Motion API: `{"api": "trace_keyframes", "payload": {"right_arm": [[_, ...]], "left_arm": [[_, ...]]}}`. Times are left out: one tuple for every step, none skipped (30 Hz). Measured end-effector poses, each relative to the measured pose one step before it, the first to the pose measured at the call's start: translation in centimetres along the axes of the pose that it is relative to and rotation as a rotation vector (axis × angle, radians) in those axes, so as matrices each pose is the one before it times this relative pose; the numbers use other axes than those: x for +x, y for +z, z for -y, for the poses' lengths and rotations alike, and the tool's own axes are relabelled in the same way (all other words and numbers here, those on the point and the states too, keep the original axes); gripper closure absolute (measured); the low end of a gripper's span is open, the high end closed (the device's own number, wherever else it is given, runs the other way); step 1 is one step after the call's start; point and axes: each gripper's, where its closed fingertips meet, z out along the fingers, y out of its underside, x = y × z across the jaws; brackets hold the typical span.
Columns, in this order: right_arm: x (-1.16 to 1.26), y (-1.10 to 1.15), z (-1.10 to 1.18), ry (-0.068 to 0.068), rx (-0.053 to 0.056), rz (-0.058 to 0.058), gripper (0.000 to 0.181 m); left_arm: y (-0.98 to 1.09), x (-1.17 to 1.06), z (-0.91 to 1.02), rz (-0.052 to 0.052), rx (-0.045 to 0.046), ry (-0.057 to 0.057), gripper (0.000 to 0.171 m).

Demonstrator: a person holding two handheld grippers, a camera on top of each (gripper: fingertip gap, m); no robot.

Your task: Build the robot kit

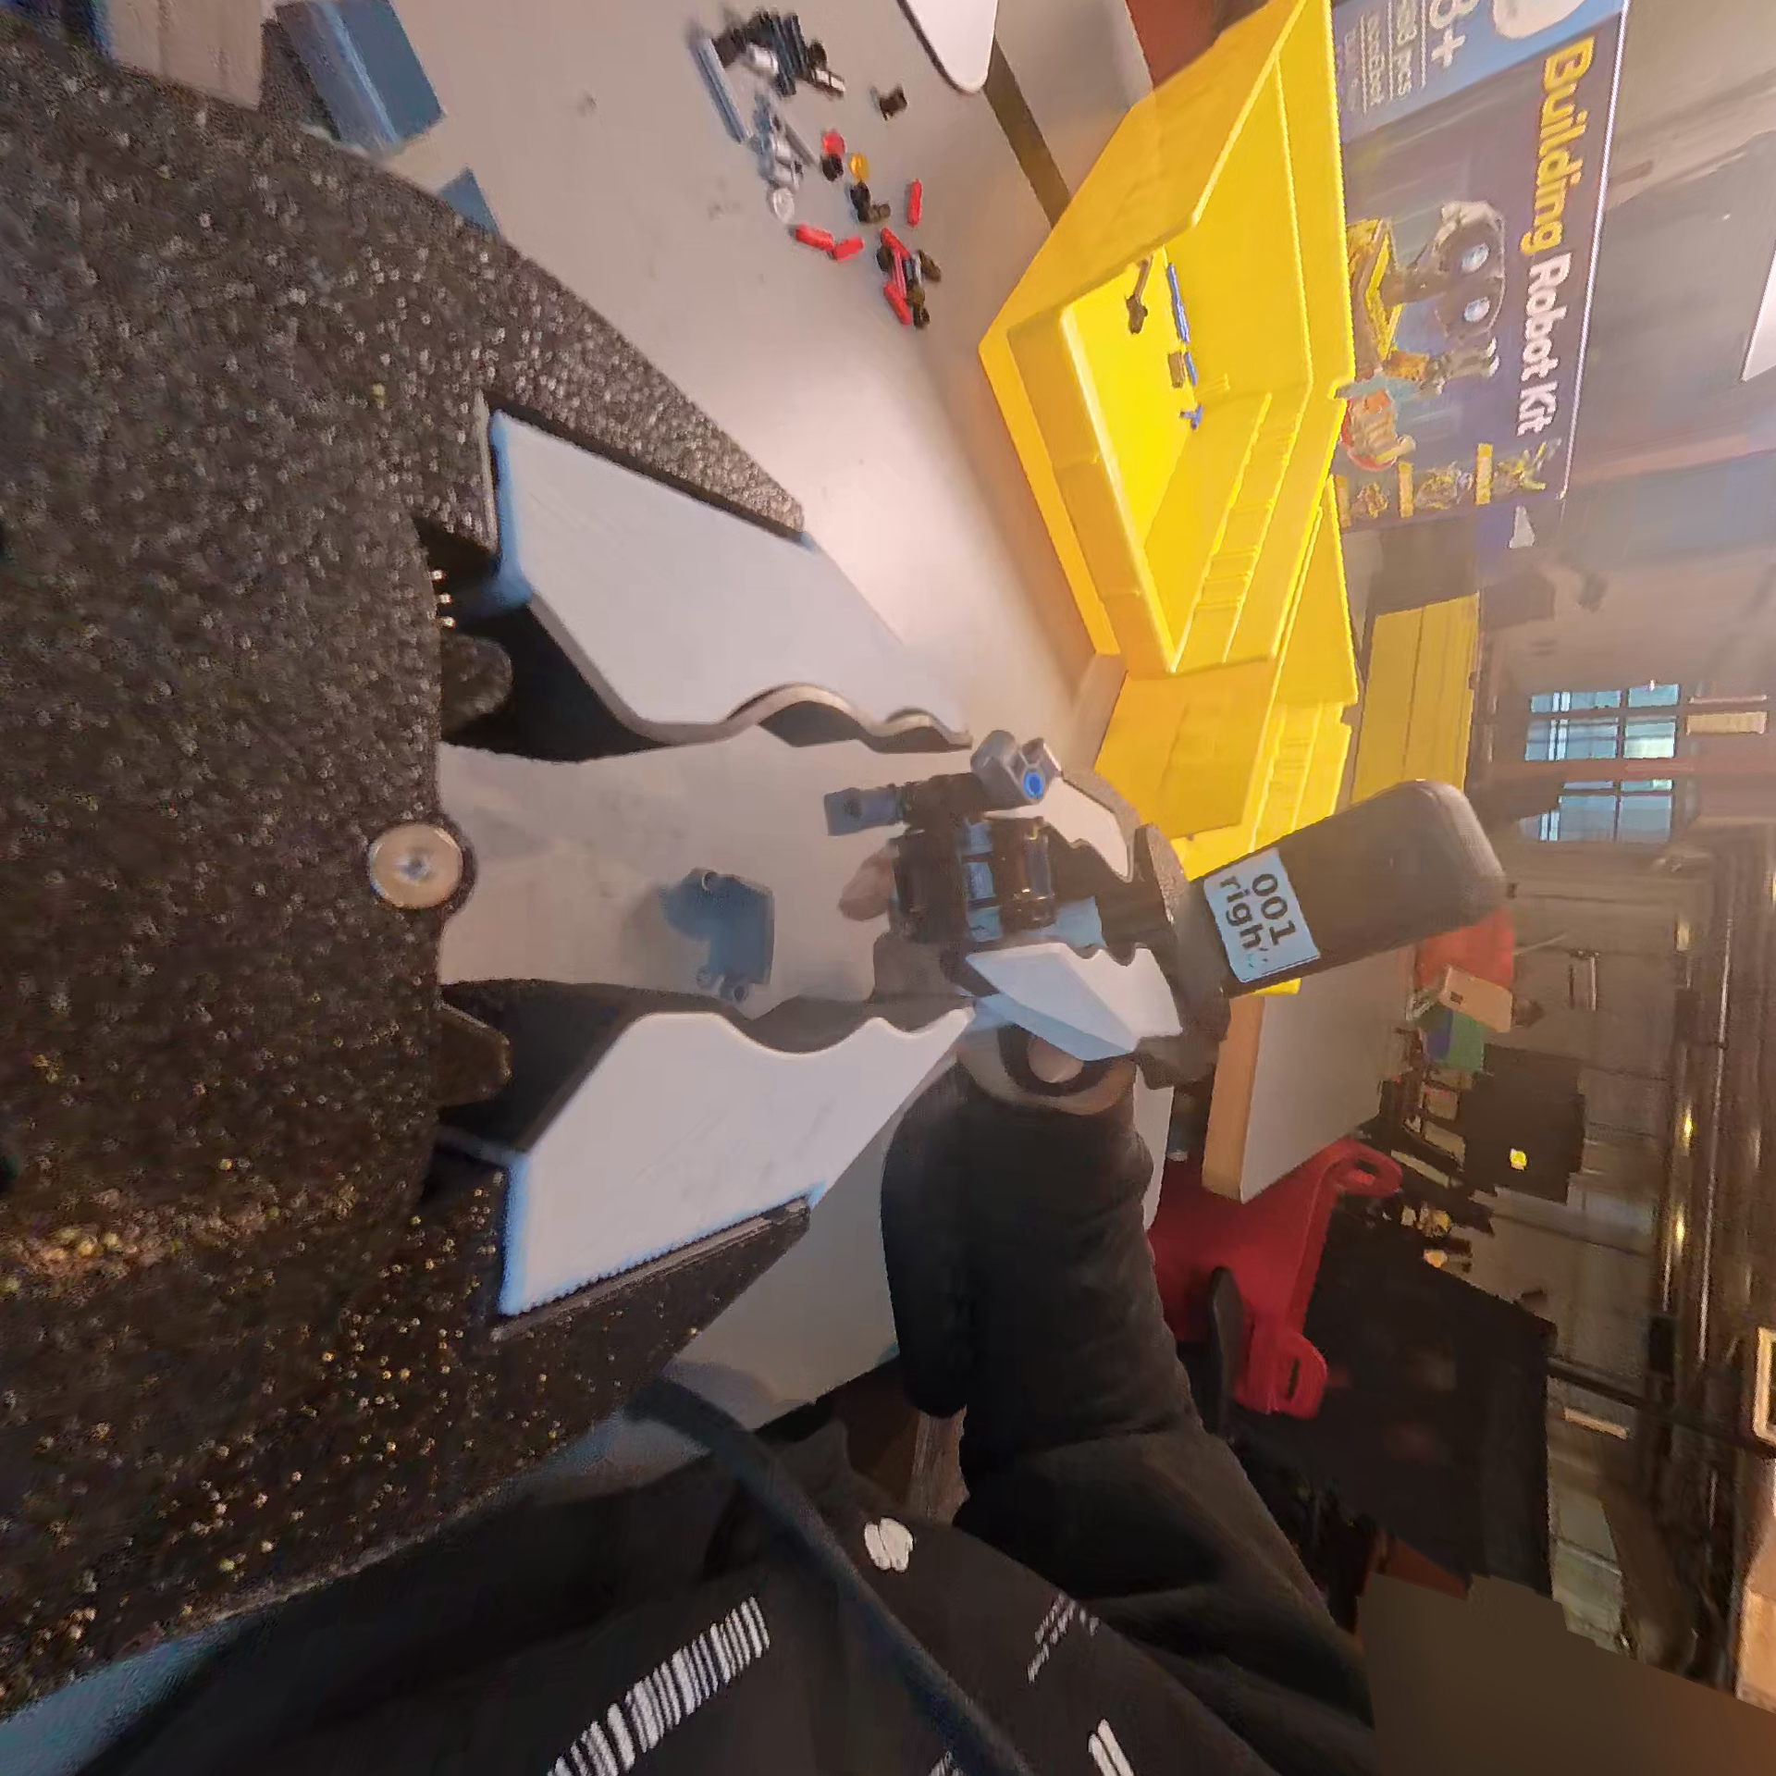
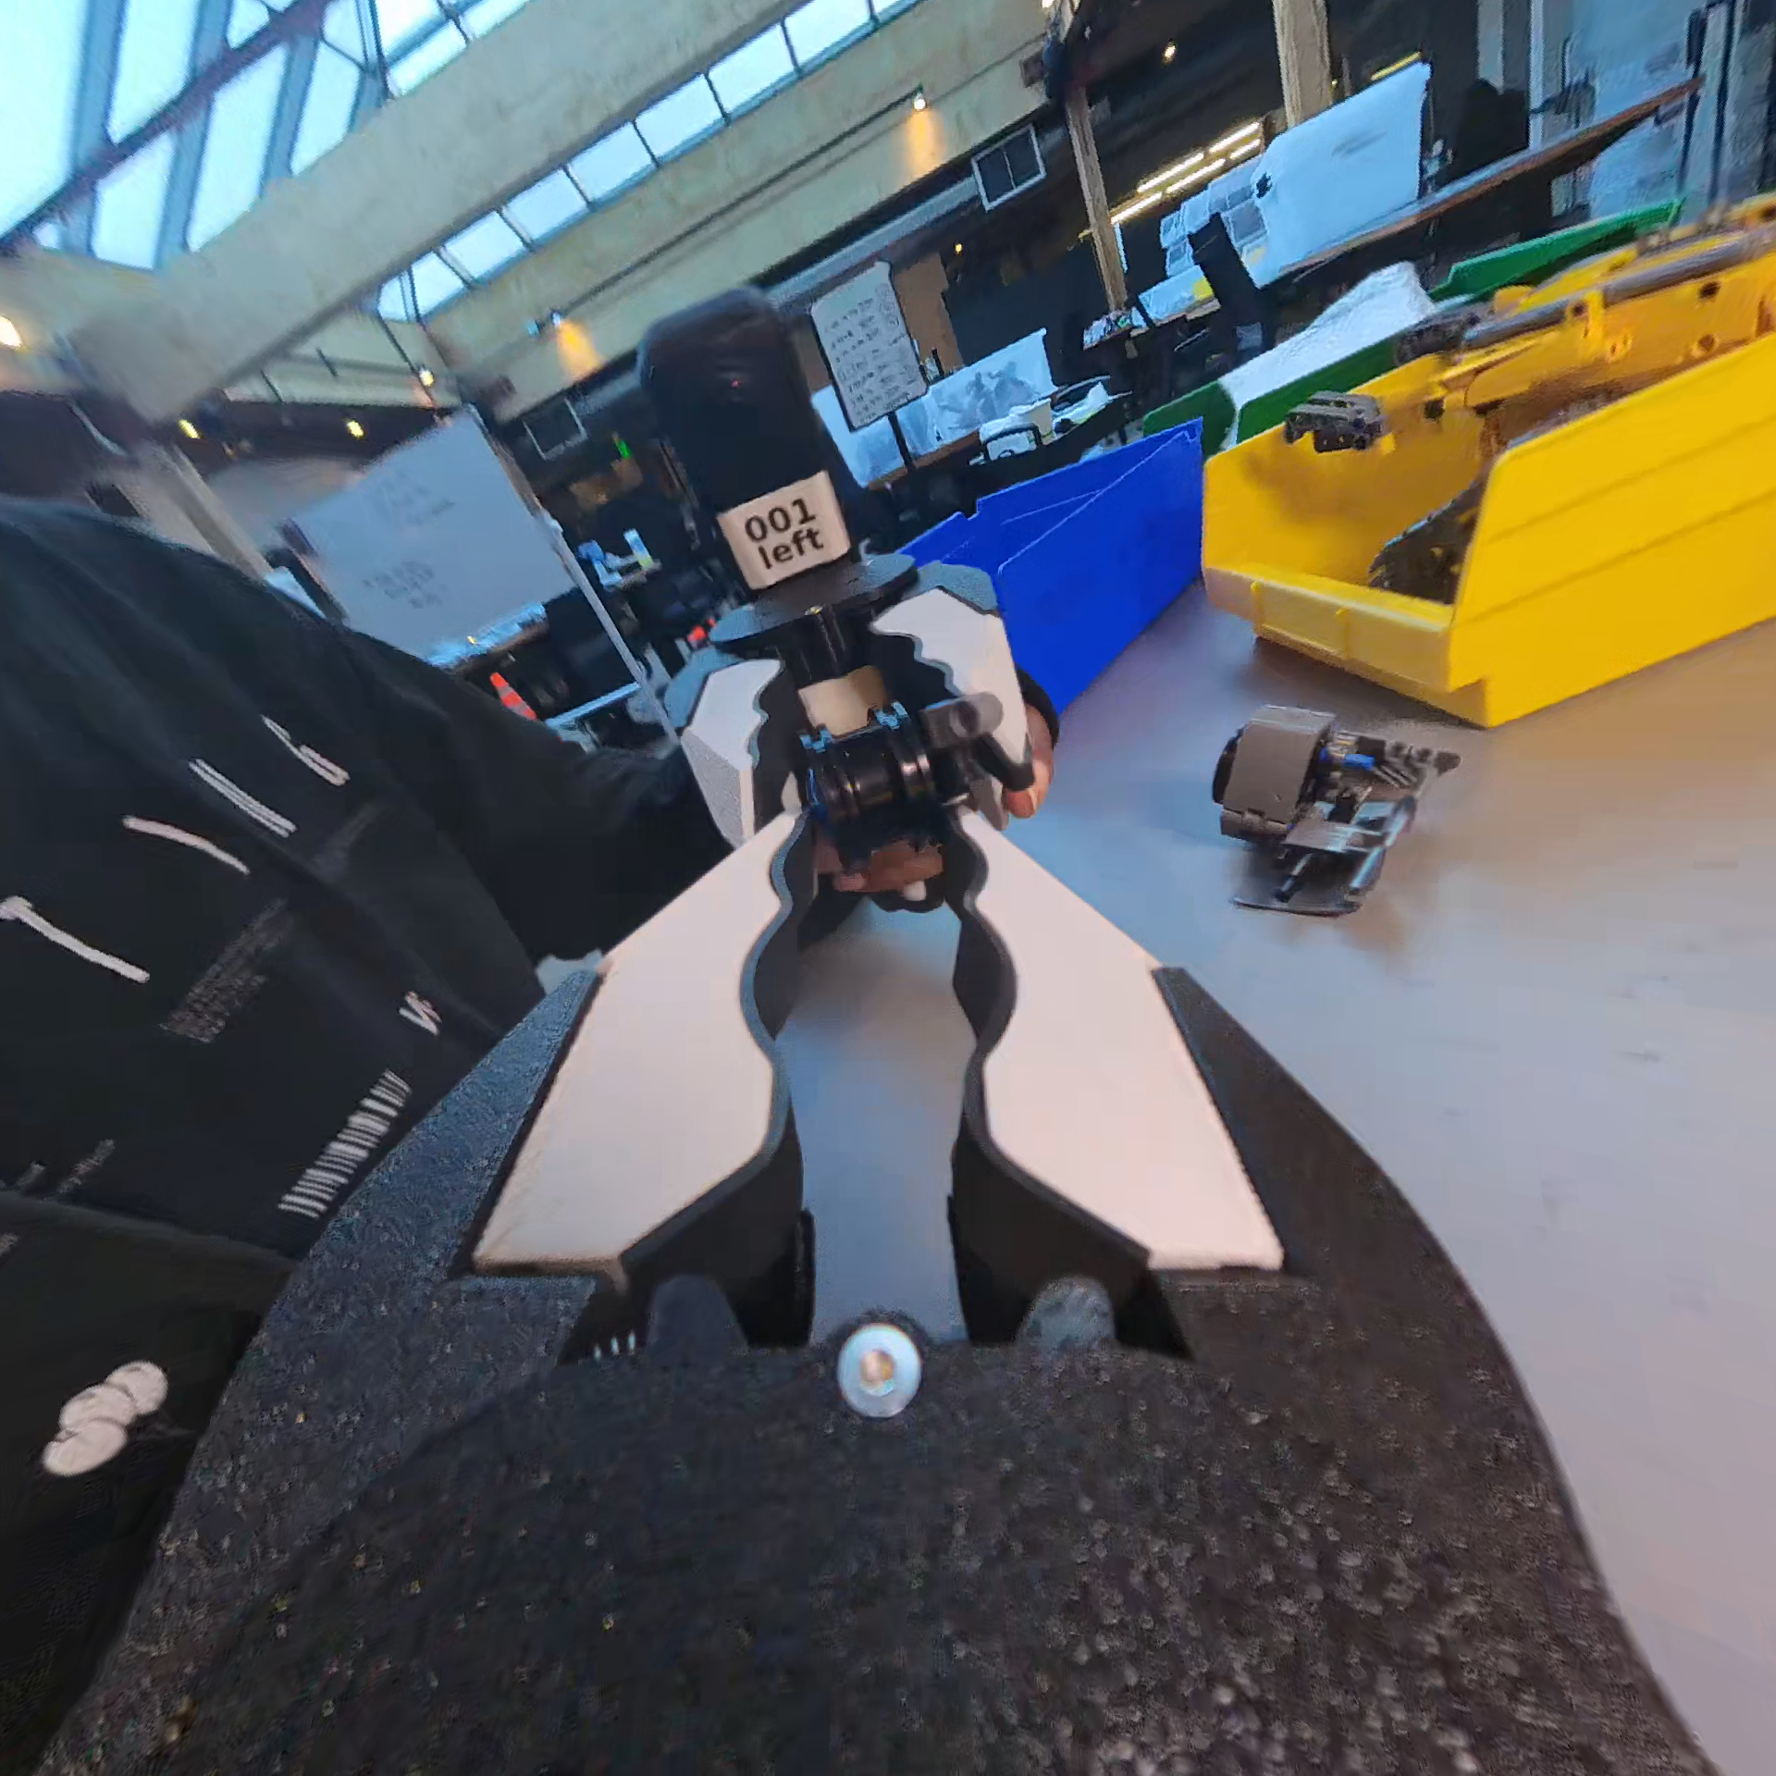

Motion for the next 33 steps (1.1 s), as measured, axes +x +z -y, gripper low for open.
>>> {"api": "trace_keyframes", "payload": {"right_arm": [[-0.198,0.164,-0.259,-0.0678,-0.0227,-0.0144,0.155],[-0.160,0.179,-0.291,-0.0668,-0.0220,-0.0163,0.155],[-0.164,0.121,-0.171,-0.0558,-0.0147,-0.0130,0.155],[-0.093,0.025,-0.059,-0.0343,-0.0057,-0.0096,0.155],[0.059,-0.039,-0.011,-0.0187,-0.0018,-0.0098,0.155],[0.057,-0.068,-0.080,-0.0204,-0.0050,-0.0079,0.155],[-0.016,-0.023,-0.197,-0.0250,-0.0127,-0.0049,0.155],[0.059,0.023,-0.241,-0.0242,-0.0167,-0.0116,0.155],[0.052,0.043,-0.259,-0.0207,-0.0192,-0.0096,0.155],[-0.011,0.056,-0.303,-0.0112,-0.0206,-0.0024,0.155],[0.025,0.047,-0.299,-0.0013,-0.0172,-0.0008,0.154],[0.054,0.021,-0.356,-0.0017,-0.0185,-0.0010,0.154],[0.168,-0.058,-0.358,-0.0096,-0.0201,-0.0088,0.156],[0.190,-0.205,-0.113,-0.0145,-0.0108,-0.0088,0.155],[0.113,-0.297,0.070,-0.0102,-0.0038,-0.0015,0.155],[0.057,-0.308,0.179,-0.0088,0.0011,0.0021,0.154],[0.053,-0.292,0.273,-0.0197,0.0067,-0.0028,0.152],[-0.125,-0.244,0.306,-0.0381,0.0068,0.0000,0.148],[-0.357,-0.123,0.266,-0.0514,0.0002,0.0045,0.142],[-0.347,0.058,0.108,-0.0564,-0.0132,-0.0014,0.135],[-0.493,0.237,-0.211,-0.0554,-0.0320,0.0053,0.128],[-0.530,0.379,-0.520,-0.0506,-0.0487,0.0071,0.122],[-0.593,0.422,-0.578,-0.0431,-0.0463,0.0118,0.119],[-0.578,0.379,-0.430,-0.0305,-0.0304,0.0118,0.121],[-0.128,0.288,-0.267,-0.0151,-0.0153,-0.0114,0.125],[0.369,0.035,-0.228,-0.0154,-0.0116,-0.0324,0.136],[0.371,-0.109,-0.223,-0.0180,-0.0093,-0.0251,0.146],[0.181,-0.147,0.025,-0.0094,0.0042,-0.0105,0.149],[0.087,-0.100,0.101,0.0007,0.0064,-0.0047,0.152],[0.037,-0.039,0.104,0.0018,0.0066,-0.0032,0.154],[0.050,0.013,0.052,0.0064,0.0046,-0.0043,0.154],[0.065,0.045,-0.054,0.0084,-0.0011,-0.0033,0.154],[-0.029,0.055,-0.116,0.0032,-0.0028,0.0024,0.154]], "left_arm": [[0.032,0.407,0.060,-0.0269,0.00542,-0.0087,0.123],[0.011,0.290,0.046,-0.0160,0.00314,0.0010,0.123],[0.011,0.263,-0.027,-0.0098,-0.00286,0.0122,0.123],[-0.014,0.159,-0.046,0.0000,-0.00548,0.0179,0.123],[-0.013,0.024,-0.059,0.0086,-0.00779,0.0166,0.124],[-0.010,-0.020,-0.140,0.0078,-0.01456,0.0107,0.125],[-0.033,0.028,-0.218,-0.0002,-0.02222,0.0092,0.125],[-0.064,-0.001,-0.285,0.0016,-0.02509,0.0135,0.127],[-0.090,-0.037,-0.298,0.0050,-0.02380,0.0182,0.128],[-0.086,0.013,-0.277,0.0035,-0.02101,0.0193,0.129],[-0.131,-0.045,-0.259,0.0081,-0.02023,0.0220,0.130],[-0.200,-0.149,-0.234,0.0138,-0.01923,0.0261,0.133],[-0.282,-0.224,-0.207,0.0160,-0.01827,0.0276,0.136],[-0.234,-0.121,-0.343,0.0088,-0.02615,0.0224,0.136],[-0.132,-0.001,-0.372,0.0022,-0.02480,0.0162,0.136],[0.007,0.098,-0.335,-0.0012,-0.02041,0.0125,0.136],[0.089,0.144,-0.319,-0.0024,-0.02030,0.0112,0.136],[0.169,0.267,-0.291,-0.0092,-0.01962,0.0127,0.136],[0.221,0.390,-0.195,-0.0160,-0.01500,0.0127,0.136],[0.222,0.464,-0.124,-0.0206,-0.01008,0.0100,0.136],[0.224,0.356,-0.057,-0.0148,-0.00562,0.0071,0.136],[0.180,0.271,-0.029,-0.0109,-0.00260,0.0049,0.136],[0.125,0.182,-0.034,-0.0087,-0.00248,0.0013,0.136],[0.056,0.083,-0.027,-0.0048,-0.00081,-0.0014,0.136],[0.007,0.064,-0.068,-0.0059,-0.00165,-0.0034,0.136],[-0.026,0.091,-0.126,-0.0084,-0.00313,-0.0070,0.136],[-0.028,0.001,0.070,-0.0024,0.00815,-0.0084,0.136],[-0.047,-0.194,0.080,0.0089,0.00523,-0.0089,0.136],[-0.071,-0.180,0.092,0.0063,0.00413,-0.0053,0.136],[-0.091,-0.101,0.131,-0.0017,0.00651,-0.0116,0.136],[-0.058,-0.043,0.097,-0.0050,0.00688,-0.0145,0.136],[-0.012,-0.082,-0.016,-0.0012,0.00228,-0.0131,0.137],[0.039,-0.018,-0.108,-0.0021,-0.00325,-0.0081,0.137]]}}
